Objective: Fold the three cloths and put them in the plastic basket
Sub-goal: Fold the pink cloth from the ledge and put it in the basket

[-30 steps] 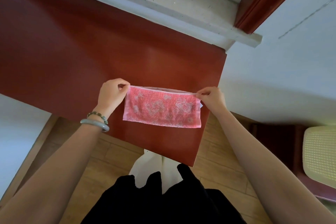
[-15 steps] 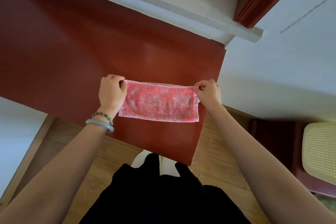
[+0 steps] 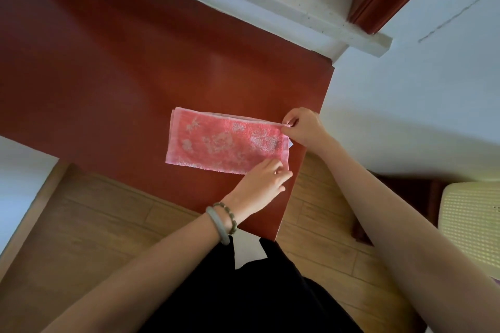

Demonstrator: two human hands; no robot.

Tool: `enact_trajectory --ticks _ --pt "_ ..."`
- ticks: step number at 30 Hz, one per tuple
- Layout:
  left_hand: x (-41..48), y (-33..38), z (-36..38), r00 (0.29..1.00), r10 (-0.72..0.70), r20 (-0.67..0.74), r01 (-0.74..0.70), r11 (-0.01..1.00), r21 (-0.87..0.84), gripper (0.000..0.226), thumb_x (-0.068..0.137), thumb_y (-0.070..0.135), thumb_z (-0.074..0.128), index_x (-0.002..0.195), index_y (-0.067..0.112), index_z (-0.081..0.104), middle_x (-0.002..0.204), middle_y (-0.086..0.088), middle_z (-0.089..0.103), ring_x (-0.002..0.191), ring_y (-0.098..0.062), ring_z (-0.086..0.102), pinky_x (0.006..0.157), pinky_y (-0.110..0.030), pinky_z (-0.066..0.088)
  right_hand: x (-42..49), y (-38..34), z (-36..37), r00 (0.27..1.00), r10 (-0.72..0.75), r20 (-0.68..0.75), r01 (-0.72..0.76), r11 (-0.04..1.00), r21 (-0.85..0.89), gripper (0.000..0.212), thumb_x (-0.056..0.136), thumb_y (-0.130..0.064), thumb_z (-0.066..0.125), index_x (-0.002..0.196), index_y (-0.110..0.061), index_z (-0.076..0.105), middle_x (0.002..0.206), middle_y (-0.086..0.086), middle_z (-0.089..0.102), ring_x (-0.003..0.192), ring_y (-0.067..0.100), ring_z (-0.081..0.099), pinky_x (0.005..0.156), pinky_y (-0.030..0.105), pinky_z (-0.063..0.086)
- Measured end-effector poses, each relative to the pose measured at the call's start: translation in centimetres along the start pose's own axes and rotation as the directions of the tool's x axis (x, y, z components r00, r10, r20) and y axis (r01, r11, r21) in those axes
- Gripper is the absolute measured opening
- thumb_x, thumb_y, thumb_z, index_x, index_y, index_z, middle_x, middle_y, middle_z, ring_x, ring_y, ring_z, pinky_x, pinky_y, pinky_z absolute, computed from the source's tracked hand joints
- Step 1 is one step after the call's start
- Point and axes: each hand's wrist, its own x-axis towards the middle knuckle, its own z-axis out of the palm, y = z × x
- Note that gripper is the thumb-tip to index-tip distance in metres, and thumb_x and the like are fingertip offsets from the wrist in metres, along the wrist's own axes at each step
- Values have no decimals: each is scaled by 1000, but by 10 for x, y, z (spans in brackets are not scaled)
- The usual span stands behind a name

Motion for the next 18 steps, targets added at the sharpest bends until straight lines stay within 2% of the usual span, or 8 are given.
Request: enact_trajectory --ticks 3,7,11,13,15,18 --pt "2 1 4 997 -71 0 71 997 21 28 87 12 65 113 3 62 106 -11 59 100 -24 52 93 -34 45 -4 -1 -3 998 55 -11 -53 984 169 9 71 -8 65 75 -16 67 80 6 68 73 15 59 68 31 50" --pt "1 8 0 992 -114 -49 116 993 32 18 84 11 67 99 2 62 96 -12 61 91 -26 56 85 -35 49 -10 -4 -7 997 70 12 -71 963 260 15 71 -9 66 73 -24 62 74 5 65 69 15 58 67 33 50" --pt "-4 12 -12 951 -249 -184 232 967 -107 7 81 2 65 82 1 58 77 -11 61 71 -27 58 66 -38 52 -12 -17 -17 997 -45 68 24 959 281 21 78 -12 64 93 -26 67 73 -7 64 66 4 59 59 15 44" --pt "-11 11 -20 909 -332 -251 281 935 -218 11 77 0 66 77 2 55 69 -8 60 63 -23 58 59 -36 50 -10 -29 -23 989 -91 112 55 955 291 17 81 -13 63 90 -26 70 73 -10 65 57 -5 56 53 9 43" --pt "-22 7 -30 860 -417 -293 328 893 -309 14 75 1 67 78 4 54 66 -3 59 59 -17 59 55 -31 48 -7 -43 -28 980 -122 160 67 949 307 12 83 -13 64 88 -21 71 73 -5 66 49 -7 54 50 10 44" --pt "-41 -6 -46 787 -538 -303 386 811 -440 23 76 7 70 95 7 57 75 3 63 65 -11 63 62 -23 51 -1 -68 -30 959 -162 233 78 940 332 11 80 -11 67 89 -10 71 72 5 68 54 0 58 52 16 48"
